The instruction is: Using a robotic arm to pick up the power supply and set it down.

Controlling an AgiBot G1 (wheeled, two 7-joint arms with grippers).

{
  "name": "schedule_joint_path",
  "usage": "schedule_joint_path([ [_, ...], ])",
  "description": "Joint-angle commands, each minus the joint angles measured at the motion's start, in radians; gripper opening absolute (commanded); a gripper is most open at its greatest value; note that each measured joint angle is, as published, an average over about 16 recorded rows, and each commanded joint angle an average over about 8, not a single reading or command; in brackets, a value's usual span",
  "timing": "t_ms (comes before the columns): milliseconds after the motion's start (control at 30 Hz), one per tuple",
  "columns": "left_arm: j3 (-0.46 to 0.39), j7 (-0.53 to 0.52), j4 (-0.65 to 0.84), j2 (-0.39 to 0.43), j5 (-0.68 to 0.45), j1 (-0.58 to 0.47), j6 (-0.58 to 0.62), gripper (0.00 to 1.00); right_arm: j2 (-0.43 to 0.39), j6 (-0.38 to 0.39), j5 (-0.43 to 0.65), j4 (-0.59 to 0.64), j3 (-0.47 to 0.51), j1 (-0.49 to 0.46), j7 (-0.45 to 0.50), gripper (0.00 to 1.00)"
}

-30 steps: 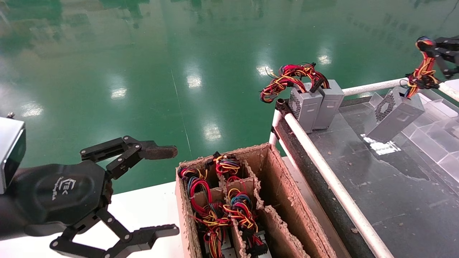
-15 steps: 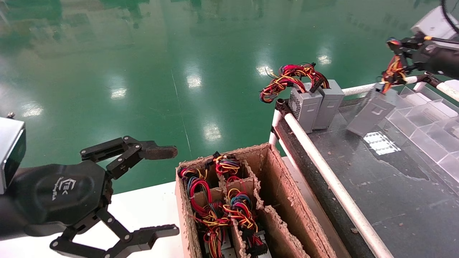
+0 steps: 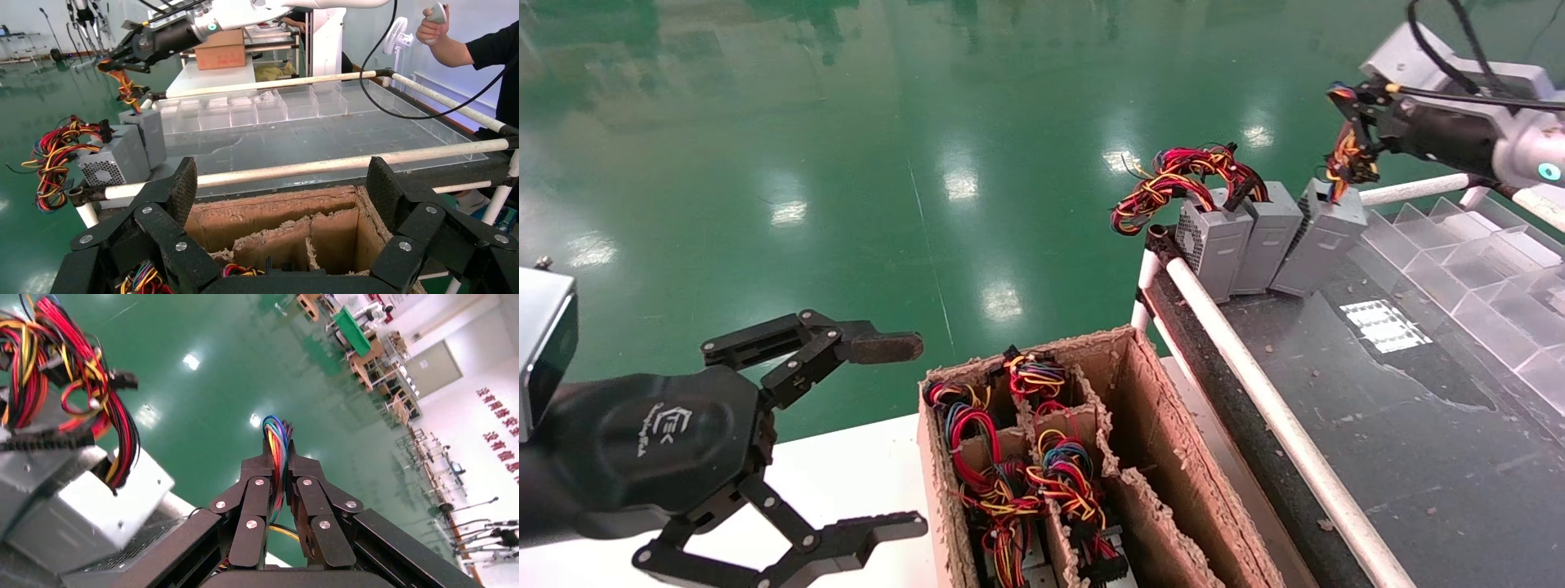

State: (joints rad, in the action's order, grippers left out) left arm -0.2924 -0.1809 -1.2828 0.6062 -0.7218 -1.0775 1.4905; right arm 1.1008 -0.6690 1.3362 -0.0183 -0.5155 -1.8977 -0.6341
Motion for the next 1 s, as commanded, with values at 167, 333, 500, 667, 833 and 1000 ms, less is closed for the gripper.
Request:
schedule_joint_path([
  [167, 0.000, 0.000, 0.000, 0.000, 0.000, 0.000, 0.000, 1.00, 0.044, 0.032, 0.009, -0.005, -0.006, 0.000, -0.027, 0.00],
  [333, -0.001, 0.000, 0.000, 0.000, 0.000, 0.000, 0.000, 1.00, 0.071, 0.049, 0.021, -0.006, -0.014, 0.014, -0.064, 0.00],
  [500, -0.001, 0.000, 0.000, 0.000, 0.001, 0.000, 0.000, 1.00, 0.083, 0.058, 0.018, -0.005, -0.012, 0.026, -0.089, 0.00],
  [667, -0.001, 0.001, 0.000, -0.001, 0.001, 0.000, -0.001, 1.00, 0.087, 0.059, 0.007, -0.003, -0.005, 0.033, -0.103, 0.48],
  [833, -0.002, 0.001, 0.000, -0.001, 0.001, 0.000, -0.001, 1.00, 0.088, 0.058, -0.004, 0.000, 0.003, 0.034, -0.112, 1.00],
  [1000, -0.002, 0.001, 0.000, -0.001, 0.001, 0.000, -0.001, 1.00, 0.081, 0.053, -0.014, 0.005, 0.010, 0.033, -0.117, 1.00],
])
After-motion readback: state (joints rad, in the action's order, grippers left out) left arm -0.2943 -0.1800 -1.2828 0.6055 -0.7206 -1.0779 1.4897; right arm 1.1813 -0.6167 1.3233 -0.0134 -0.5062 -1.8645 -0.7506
